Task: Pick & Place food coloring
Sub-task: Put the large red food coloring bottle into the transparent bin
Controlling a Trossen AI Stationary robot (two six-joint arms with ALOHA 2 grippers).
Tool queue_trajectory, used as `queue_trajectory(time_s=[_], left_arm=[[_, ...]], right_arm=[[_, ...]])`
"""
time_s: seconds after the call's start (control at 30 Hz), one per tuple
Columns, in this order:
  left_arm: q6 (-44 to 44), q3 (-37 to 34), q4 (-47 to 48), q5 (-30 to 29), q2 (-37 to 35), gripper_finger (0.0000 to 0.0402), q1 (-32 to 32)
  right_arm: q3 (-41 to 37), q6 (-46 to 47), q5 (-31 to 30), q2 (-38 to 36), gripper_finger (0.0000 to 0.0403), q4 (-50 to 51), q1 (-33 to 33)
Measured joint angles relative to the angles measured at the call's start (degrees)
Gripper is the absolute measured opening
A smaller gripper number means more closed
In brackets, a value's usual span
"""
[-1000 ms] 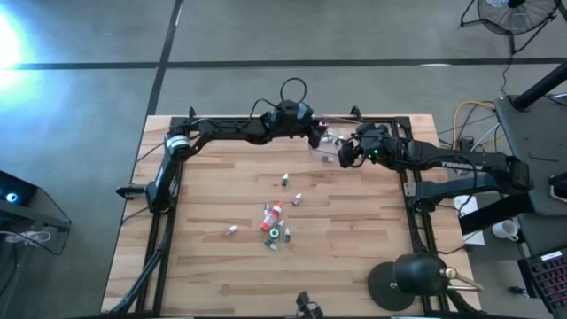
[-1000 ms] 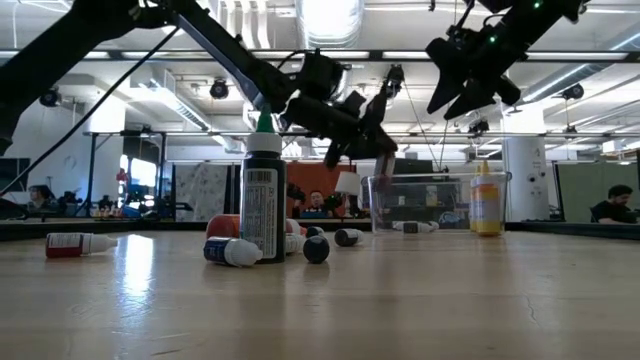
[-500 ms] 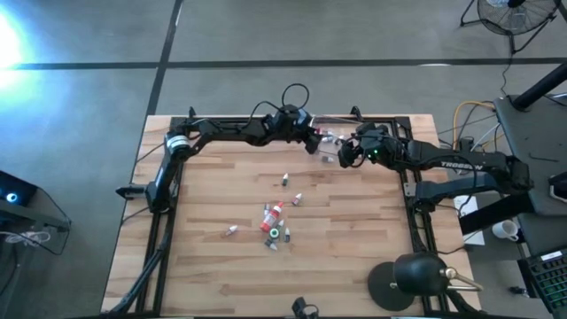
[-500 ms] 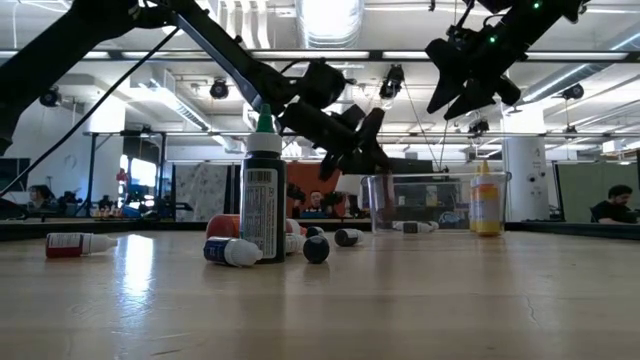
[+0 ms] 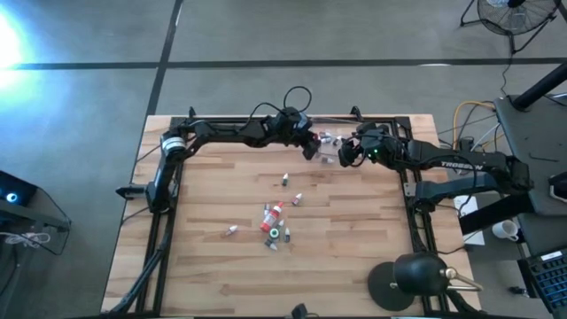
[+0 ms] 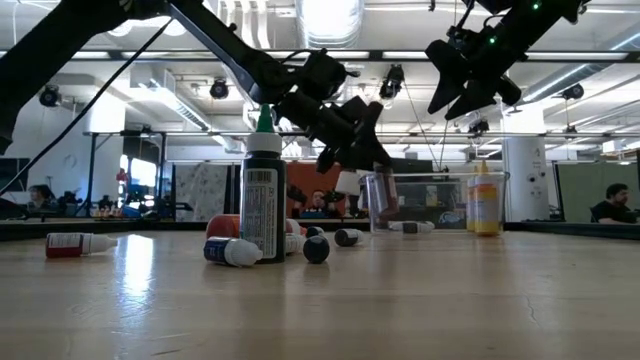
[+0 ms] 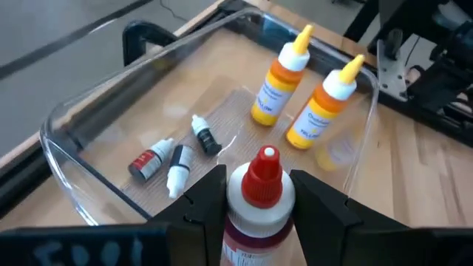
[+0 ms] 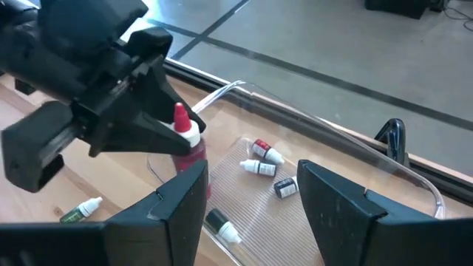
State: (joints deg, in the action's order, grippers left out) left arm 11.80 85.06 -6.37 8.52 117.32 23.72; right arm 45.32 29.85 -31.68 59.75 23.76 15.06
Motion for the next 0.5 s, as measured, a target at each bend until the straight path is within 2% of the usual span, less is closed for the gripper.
queue_trajectory(time_s=[0.13,0.33,0.5], left_arm=[[-0.57,-0.07,1.24,0.89,0.0,0.0114,-0.29],[-8.57,0.02,1.6,0.57,0.0,0.0114,-1.69],[-11.63,0.59,2.04,-0.49,0.0,0.0114,-2.45]], right_arm=[[-0.02,0.0,0.0,0.0,0.0203,-0.02,0.02],[-0.09,-0.11,0.02,0.0,0.0203,-0.02,0.02],[-0.09,-0.17,0.02,0.0,0.0203,-0.02,0.02]])
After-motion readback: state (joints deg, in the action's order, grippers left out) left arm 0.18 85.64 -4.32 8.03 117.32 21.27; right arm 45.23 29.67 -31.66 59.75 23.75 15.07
